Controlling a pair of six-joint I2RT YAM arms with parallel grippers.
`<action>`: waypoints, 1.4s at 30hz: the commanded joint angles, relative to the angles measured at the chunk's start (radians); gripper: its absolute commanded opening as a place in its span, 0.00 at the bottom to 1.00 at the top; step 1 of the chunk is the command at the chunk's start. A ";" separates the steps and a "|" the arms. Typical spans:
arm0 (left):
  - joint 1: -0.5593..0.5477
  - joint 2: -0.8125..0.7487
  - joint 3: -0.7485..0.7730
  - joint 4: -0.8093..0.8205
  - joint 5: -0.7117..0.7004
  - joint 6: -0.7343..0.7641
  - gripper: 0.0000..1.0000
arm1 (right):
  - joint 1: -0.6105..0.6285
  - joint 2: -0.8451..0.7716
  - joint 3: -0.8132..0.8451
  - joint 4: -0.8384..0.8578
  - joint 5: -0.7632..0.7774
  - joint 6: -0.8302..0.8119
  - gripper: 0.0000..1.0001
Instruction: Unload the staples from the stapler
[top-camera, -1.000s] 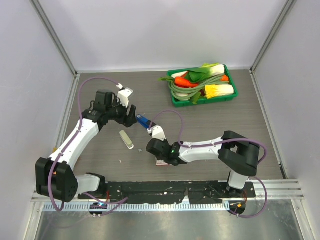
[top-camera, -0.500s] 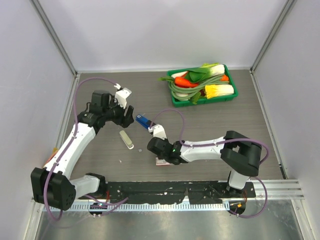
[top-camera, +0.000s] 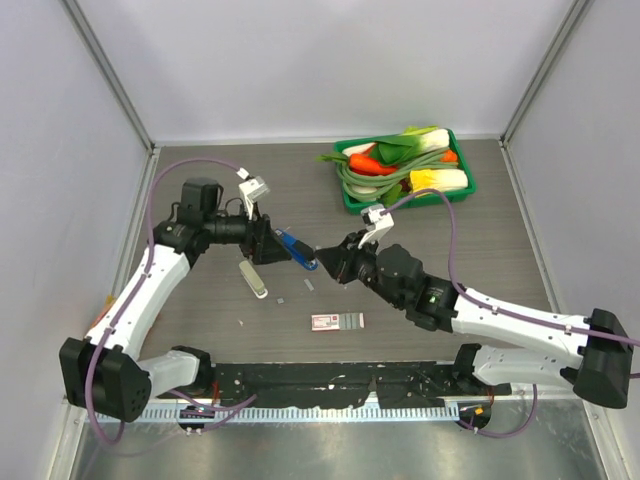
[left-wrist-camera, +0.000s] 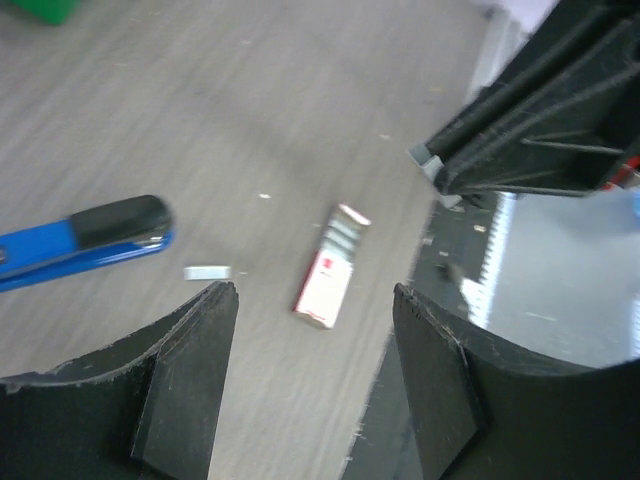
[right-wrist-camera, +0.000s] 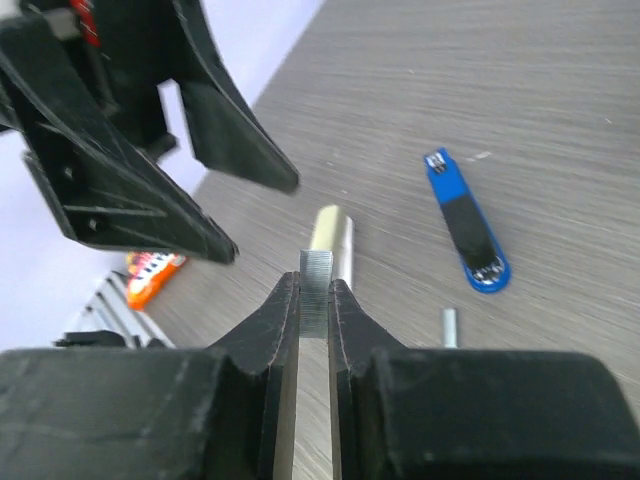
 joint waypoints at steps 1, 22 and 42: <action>-0.002 0.019 -0.036 0.151 0.329 -0.172 0.68 | 0.004 -0.019 -0.022 0.182 -0.061 0.045 0.04; -0.002 0.035 -0.038 0.233 0.543 -0.296 0.67 | 0.004 0.093 -0.051 0.542 -0.138 0.191 0.01; 0.002 0.038 -0.007 0.210 0.538 -0.287 0.60 | 0.016 0.172 -0.074 0.688 -0.133 0.222 0.01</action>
